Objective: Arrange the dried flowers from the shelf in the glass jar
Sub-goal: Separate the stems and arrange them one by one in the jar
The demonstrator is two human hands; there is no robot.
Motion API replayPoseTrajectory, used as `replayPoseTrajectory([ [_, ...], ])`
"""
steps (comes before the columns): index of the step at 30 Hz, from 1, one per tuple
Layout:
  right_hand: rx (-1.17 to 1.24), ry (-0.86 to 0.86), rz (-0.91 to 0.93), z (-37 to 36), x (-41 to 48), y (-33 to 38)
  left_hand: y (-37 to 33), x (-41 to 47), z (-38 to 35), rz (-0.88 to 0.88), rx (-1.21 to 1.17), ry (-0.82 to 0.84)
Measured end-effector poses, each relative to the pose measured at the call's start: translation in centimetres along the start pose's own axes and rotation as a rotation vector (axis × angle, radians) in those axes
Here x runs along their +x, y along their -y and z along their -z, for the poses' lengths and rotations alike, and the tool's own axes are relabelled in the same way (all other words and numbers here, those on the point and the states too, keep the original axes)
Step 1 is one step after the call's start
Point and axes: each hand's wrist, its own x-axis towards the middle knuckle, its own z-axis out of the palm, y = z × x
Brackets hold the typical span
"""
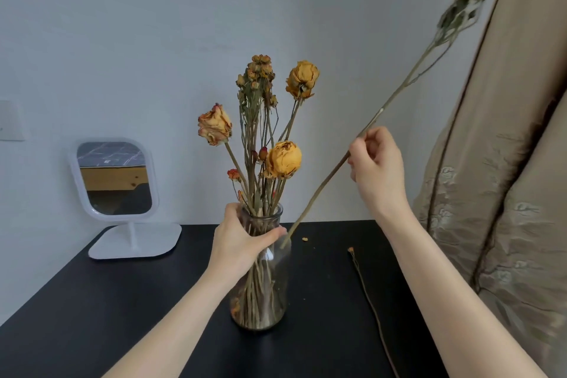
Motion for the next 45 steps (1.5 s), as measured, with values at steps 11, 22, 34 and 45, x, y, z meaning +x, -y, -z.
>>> replayPoseTrajectory([
  [11,0.091,-0.102,0.149,-1.2,1.1,2.6,0.9,1.3,2.0,0.074,-0.093,0.150],
  [22,-0.004,0.095,0.271,-4.2,0.7,3.0,1.8,1.8,1.8,0.062,-0.061,0.198],
  [34,-0.186,0.350,0.255,-5.9,0.1,2.0,2.5,2.5,2.3,0.097,-0.112,0.268],
  [45,-0.222,0.421,0.321,-6.4,0.0,2.4,3.0,2.7,2.2,0.106,-0.131,0.287],
])
